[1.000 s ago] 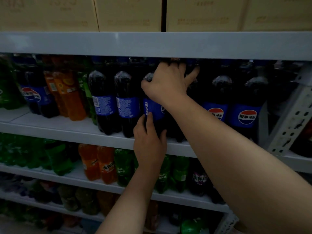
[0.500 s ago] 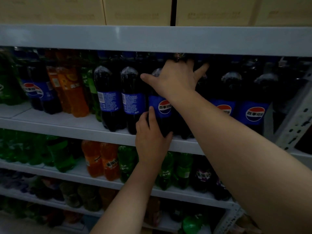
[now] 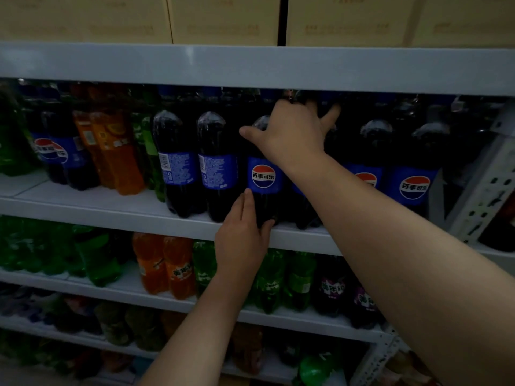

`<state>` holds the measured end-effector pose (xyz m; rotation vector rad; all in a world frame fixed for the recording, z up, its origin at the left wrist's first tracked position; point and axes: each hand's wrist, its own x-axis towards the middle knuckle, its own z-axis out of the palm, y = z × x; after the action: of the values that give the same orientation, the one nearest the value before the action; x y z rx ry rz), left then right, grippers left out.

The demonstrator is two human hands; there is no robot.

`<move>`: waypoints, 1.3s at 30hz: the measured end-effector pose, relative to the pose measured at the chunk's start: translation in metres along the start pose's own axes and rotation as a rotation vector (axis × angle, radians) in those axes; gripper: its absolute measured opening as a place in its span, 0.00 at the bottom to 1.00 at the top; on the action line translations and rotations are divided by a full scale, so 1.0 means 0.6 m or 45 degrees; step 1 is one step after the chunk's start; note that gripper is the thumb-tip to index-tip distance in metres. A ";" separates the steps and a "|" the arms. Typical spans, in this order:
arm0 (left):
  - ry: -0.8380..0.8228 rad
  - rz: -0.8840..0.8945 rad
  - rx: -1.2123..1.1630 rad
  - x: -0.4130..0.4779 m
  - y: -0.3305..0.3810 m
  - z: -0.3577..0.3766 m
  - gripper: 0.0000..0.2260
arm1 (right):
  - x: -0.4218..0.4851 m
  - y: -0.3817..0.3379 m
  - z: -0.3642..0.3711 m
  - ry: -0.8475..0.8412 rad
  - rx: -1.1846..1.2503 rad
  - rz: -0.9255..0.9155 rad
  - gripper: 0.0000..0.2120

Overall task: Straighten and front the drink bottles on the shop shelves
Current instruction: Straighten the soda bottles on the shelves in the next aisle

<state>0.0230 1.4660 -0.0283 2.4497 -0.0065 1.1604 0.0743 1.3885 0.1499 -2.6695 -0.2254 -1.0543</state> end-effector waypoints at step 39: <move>0.062 -0.349 -0.032 0.023 -0.087 -0.021 0.38 | 0.022 -0.110 0.038 0.005 0.004 -0.332 0.29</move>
<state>0.0325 1.5206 -0.0305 2.3107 0.3171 1.0896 0.0831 1.4589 0.1550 -2.6869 -0.5872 -1.1295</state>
